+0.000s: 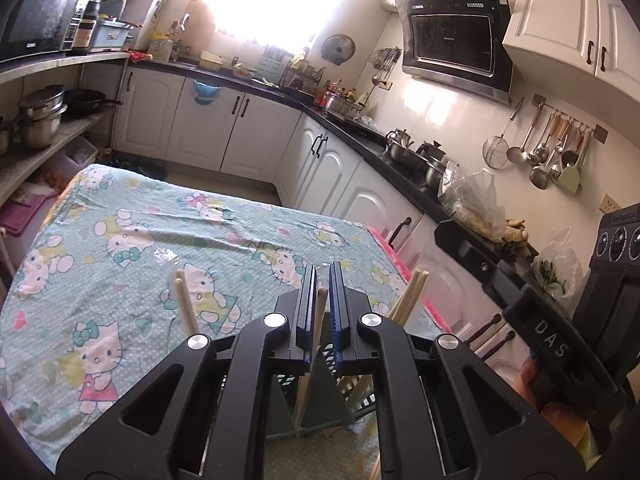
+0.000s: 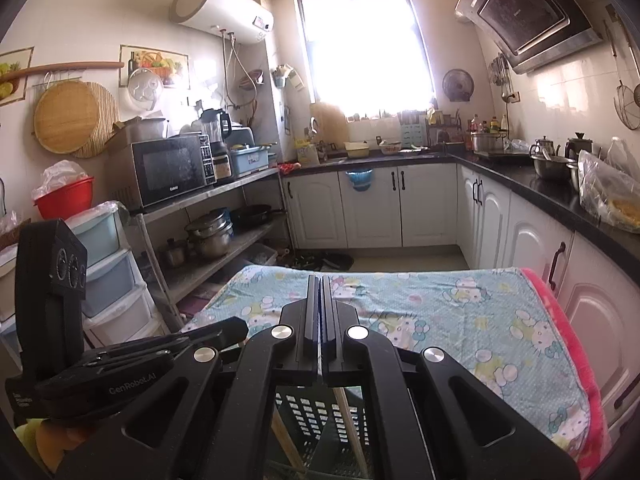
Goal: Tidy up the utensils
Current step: 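Lower the left tool's chopstick into the caddy and open while the right tool does likewise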
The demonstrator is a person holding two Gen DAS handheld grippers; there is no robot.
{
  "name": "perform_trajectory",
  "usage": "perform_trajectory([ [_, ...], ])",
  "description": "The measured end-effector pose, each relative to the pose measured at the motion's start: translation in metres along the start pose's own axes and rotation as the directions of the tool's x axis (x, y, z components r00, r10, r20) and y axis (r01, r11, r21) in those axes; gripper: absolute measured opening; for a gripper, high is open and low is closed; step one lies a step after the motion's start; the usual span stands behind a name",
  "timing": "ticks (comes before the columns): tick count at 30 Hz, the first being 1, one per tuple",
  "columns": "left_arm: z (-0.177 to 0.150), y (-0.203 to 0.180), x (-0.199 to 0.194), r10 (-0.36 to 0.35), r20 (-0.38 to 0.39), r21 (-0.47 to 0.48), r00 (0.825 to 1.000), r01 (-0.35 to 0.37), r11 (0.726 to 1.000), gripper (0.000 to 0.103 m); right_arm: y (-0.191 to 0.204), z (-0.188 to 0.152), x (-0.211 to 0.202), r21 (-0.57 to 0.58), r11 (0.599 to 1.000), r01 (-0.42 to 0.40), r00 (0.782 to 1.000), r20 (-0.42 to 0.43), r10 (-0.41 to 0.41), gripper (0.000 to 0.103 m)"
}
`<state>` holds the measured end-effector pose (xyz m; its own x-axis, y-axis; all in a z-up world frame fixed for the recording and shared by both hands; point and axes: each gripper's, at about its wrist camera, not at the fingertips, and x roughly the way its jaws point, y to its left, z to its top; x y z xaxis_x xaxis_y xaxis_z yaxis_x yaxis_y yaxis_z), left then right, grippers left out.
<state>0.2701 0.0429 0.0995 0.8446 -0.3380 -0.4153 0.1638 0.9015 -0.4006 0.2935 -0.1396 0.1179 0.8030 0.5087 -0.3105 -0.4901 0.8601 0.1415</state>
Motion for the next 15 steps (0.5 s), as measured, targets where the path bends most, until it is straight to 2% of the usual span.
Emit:
perform_trajectory([
  [9, -0.005, 0.011, -0.008, 0.024, 0.012, -0.013, 1.000, -0.024, 1.000, 0.005, -0.006, -0.018, 0.003, 0.066, 0.998, -0.018, 0.998, -0.051, 0.021, 0.002],
  [11, -0.006, 0.014, -0.008, 0.023, 0.005, -0.018, 1.000, -0.023, 1.000, 0.010, -0.008, -0.021, 0.002, 0.086, 0.996, -0.021, 0.998, -0.064, 0.026, 0.005],
  [12, -0.007, 0.014, -0.008, 0.022, 0.002, -0.021, 1.000, -0.022, 1.000, 0.011, -0.009, -0.022, 0.001, 0.093, 0.995, -0.020, 0.997, -0.069, 0.027, 0.011],
  [15, -0.009, 0.015, -0.009, 0.021, -0.006, -0.025, 1.000, -0.022, 0.999, 0.014, -0.008, -0.025, -0.003, 0.089, 0.996, -0.019, 0.997, -0.075, 0.026, 0.013],
])
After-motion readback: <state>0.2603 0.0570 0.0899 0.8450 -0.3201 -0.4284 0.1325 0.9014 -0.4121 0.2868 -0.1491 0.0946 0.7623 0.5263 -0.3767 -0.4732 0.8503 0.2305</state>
